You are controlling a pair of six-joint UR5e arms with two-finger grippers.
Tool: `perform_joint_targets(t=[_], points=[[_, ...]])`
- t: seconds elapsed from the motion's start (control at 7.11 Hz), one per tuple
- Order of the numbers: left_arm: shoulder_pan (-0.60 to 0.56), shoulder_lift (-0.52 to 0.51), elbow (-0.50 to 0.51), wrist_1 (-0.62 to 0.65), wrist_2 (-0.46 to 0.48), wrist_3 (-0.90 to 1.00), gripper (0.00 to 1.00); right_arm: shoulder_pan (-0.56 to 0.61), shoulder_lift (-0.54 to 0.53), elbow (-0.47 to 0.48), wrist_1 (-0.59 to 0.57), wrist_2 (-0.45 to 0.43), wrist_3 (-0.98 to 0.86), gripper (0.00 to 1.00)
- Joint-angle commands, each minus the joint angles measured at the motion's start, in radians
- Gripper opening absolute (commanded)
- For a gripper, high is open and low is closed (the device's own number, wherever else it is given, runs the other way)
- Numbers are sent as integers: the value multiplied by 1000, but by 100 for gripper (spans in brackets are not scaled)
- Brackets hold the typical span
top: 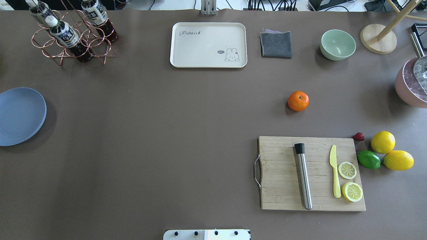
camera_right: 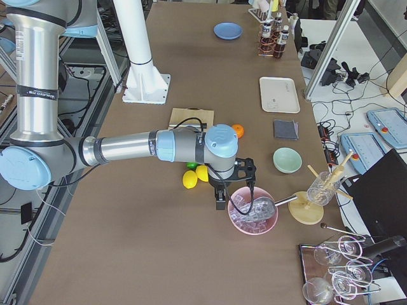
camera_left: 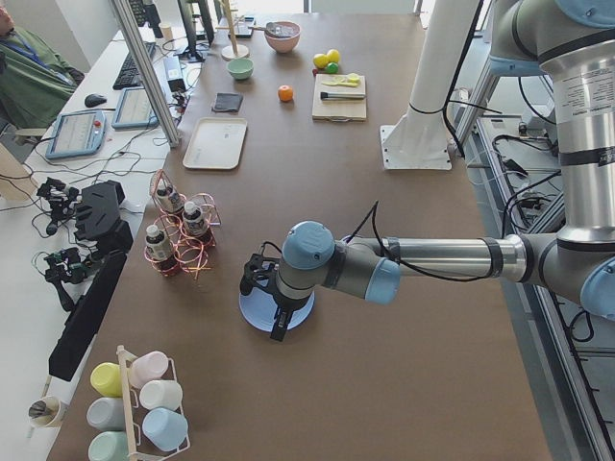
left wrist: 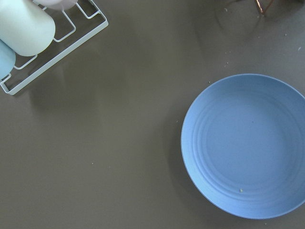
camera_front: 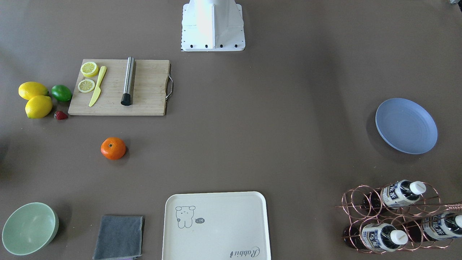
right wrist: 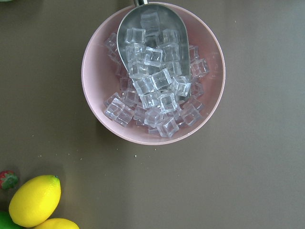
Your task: Pick orange to plate
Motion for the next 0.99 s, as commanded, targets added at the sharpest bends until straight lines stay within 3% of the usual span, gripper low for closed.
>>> perform_joint_targets(t=[0.0, 0.84], points=[[2, 4, -7, 1, -3, -1, 98, 0, -1, -19, 0, -6, 0, 100], [2, 16, -11, 0, -5, -2, 98, 0, -1, -19, 0, -6, 1, 100]])
